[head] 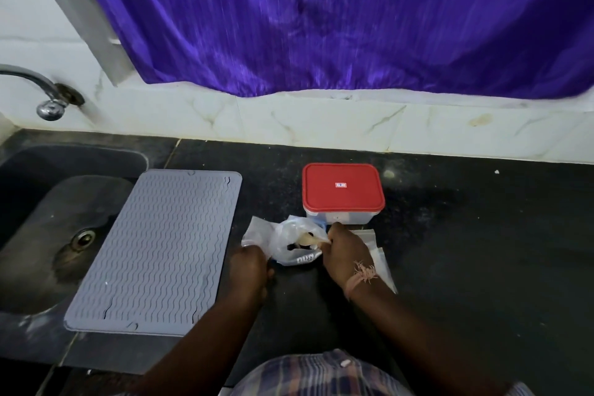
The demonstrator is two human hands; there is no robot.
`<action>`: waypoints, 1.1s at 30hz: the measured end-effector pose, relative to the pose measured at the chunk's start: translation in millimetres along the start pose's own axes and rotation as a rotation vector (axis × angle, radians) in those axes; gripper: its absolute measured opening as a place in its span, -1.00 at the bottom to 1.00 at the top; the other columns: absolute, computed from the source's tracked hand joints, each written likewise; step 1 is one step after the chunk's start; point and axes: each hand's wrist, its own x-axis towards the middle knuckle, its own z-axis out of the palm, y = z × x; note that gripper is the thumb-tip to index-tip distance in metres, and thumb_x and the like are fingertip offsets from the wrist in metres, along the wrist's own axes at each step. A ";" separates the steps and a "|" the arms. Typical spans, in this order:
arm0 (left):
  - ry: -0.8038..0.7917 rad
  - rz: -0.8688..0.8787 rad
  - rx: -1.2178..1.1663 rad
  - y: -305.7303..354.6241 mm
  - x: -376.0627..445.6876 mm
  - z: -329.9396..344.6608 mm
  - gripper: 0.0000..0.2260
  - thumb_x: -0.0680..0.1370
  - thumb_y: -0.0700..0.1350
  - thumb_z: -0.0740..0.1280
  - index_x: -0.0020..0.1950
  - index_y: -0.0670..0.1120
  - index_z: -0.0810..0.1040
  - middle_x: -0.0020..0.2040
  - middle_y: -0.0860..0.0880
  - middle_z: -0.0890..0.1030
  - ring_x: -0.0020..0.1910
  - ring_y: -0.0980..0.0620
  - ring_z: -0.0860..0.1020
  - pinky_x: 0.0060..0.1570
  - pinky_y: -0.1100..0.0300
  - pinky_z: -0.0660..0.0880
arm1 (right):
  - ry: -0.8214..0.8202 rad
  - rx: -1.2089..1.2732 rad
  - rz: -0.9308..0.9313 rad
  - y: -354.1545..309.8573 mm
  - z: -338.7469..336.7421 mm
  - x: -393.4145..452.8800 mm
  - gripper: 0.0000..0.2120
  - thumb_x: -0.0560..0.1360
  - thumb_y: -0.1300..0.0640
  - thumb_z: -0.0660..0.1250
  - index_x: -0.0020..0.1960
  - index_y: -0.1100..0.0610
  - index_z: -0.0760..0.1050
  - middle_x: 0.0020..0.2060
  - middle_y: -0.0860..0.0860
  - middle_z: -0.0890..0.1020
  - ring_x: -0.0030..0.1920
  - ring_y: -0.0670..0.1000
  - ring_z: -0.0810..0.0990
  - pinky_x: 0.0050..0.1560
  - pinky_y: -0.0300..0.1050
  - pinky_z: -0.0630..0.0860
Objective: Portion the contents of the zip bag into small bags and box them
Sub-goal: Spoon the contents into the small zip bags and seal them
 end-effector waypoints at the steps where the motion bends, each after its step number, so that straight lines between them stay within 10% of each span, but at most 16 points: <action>1: -0.064 0.003 -0.072 -3.6 -4.5 4.7 -0.89 0.65 -0.08 0.28 0.03 -0.08 0.57 -0.05 -0.15 0.64 -0.14 -0.08 0.58 0.07 -0.03 0.57 | -0.035 0.060 -0.002 0.1 0.7 -0.1 -0.85 0.54 0.04 0.31 0.06 0.08 0.48 -0.06 0.07 0.66 0.03 0.15 0.63 -0.01 -0.01 0.53; 7: -0.320 0.118 -0.239 -5.0 -9.6 24.2 -0.91 0.64 -0.19 0.28 -0.04 -0.09 0.55 -0.11 -0.06 0.59 -0.16 0.02 0.56 -0.17 0.19 0.54 | -0.048 -0.005 -0.159 -6.5 2.8 -7.5 -0.81 0.59 0.11 0.24 0.07 0.14 0.61 -0.03 0.13 0.67 0.00 0.15 0.64 -0.05 -0.07 0.50; 15: -0.172 0.419 0.028 5.9 0.7 23.3 -0.79 0.61 -0.25 0.25 0.13 -0.22 0.67 0.02 -0.21 0.71 0.01 -0.16 0.67 0.12 -0.08 0.59 | 0.071 0.083 -0.314 -13.3 -12.1 -14.6 -0.81 0.60 0.16 0.22 -0.06 0.15 0.60 -0.06 0.09 0.56 -0.02 0.11 0.56 -0.11 -0.10 0.40; 22: 0.000 0.591 0.316 2.0 2.4 24.9 -0.75 0.54 -0.13 0.24 0.06 -0.13 0.69 0.04 -0.17 0.70 0.12 -0.22 0.63 0.23 -0.10 0.56 | -0.146 0.015 -0.433 -28.0 10.8 -18.8 -0.73 0.60 0.14 0.22 0.26 0.08 0.55 0.18 0.06 0.55 0.15 0.11 0.59 0.16 -0.03 0.53; 33: -0.096 0.609 0.315 18.5 7.6 16.6 -0.86 0.61 -0.10 0.27 -0.05 0.01 0.62 0.01 -0.13 0.71 0.07 -0.19 0.66 0.19 -0.12 0.59 | 0.061 0.227 -0.241 -34.7 8.4 -2.9 -0.81 0.58 0.08 0.25 -0.09 0.04 0.64 -0.12 -0.01 0.66 -0.08 -0.03 0.62 -0.06 -0.18 0.50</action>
